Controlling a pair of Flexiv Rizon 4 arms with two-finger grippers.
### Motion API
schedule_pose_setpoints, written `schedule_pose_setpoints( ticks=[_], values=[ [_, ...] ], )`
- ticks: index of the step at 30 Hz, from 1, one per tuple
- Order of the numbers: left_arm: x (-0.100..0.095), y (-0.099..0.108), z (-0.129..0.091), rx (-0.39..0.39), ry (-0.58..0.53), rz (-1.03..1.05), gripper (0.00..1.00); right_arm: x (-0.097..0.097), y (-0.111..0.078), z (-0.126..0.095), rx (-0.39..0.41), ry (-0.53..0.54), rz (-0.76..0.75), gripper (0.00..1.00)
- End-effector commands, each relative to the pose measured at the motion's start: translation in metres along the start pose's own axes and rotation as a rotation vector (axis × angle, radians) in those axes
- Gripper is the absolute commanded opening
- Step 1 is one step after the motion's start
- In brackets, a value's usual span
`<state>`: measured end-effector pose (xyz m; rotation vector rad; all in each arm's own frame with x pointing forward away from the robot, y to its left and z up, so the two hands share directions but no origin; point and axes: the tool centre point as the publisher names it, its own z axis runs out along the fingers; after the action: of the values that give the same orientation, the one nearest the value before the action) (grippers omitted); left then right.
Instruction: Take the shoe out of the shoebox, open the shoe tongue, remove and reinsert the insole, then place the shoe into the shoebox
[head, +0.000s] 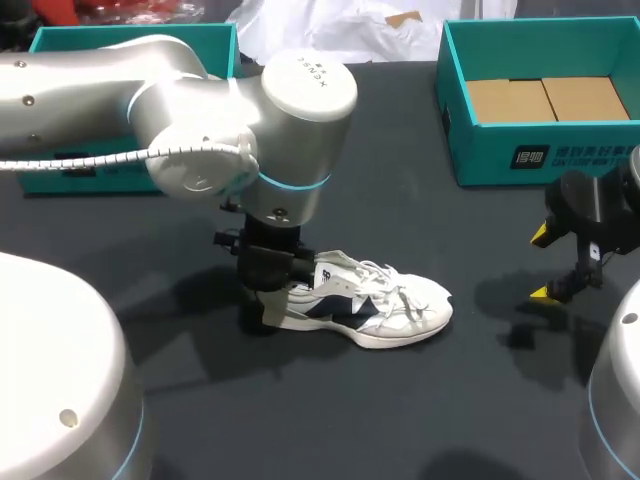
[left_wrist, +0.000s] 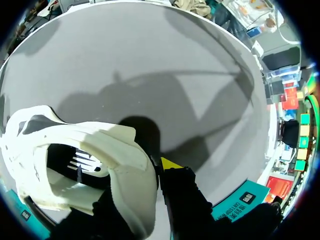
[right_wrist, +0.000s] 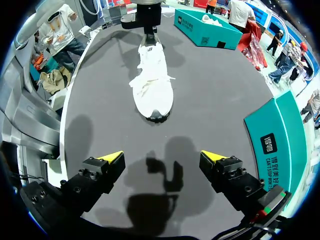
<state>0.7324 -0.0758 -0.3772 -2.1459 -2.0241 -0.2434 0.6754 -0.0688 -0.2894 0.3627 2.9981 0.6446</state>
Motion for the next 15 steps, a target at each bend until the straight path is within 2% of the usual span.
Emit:
schedule_pose_setpoints(
  ticks=[1, 2, 6, 7, 12, 14, 15],
  values=[
    [-0.001, 0.001, 0.003, 0.002, 0.002, 0.0, 0.0, 0.002, -0.001, 0.0, 0.0, -0.003, -0.001, 1.0],
    [-0.001, 0.001, 0.003, 0.003, 0.002, -0.001, 0.0, 0.002, -0.001, 0.0, 0.0, -0.003, -0.001, 1.0],
    [0.0, 0.001, 0.003, 0.004, 0.002, -0.003, 0.18, 0.002, -0.001, 0.0, 0.0, -0.003, -0.001, 1.0],
    [0.0, 0.001, 0.003, 0.004, 0.0, -0.004, 0.28, 0.002, -0.001, 0.0, 0.0, -0.003, -0.001, 1.0],
    [0.004, -0.001, -0.006, -0.013, -0.013, -0.003, 0.55, 0.002, -0.001, 0.0, 0.0, -0.003, -0.001, 1.0],
    [0.005, -0.002, -0.012, -0.023, -0.02, -0.003, 0.77, 0.002, -0.001, 0.0, 0.0, -0.003, -0.001, 1.0],
    [0.006, -0.002, -0.015, -0.027, -0.024, -0.005, 0.83, 0.002, -0.001, 0.0, 0.0, -0.003, -0.001, 1.0]
  ],
)
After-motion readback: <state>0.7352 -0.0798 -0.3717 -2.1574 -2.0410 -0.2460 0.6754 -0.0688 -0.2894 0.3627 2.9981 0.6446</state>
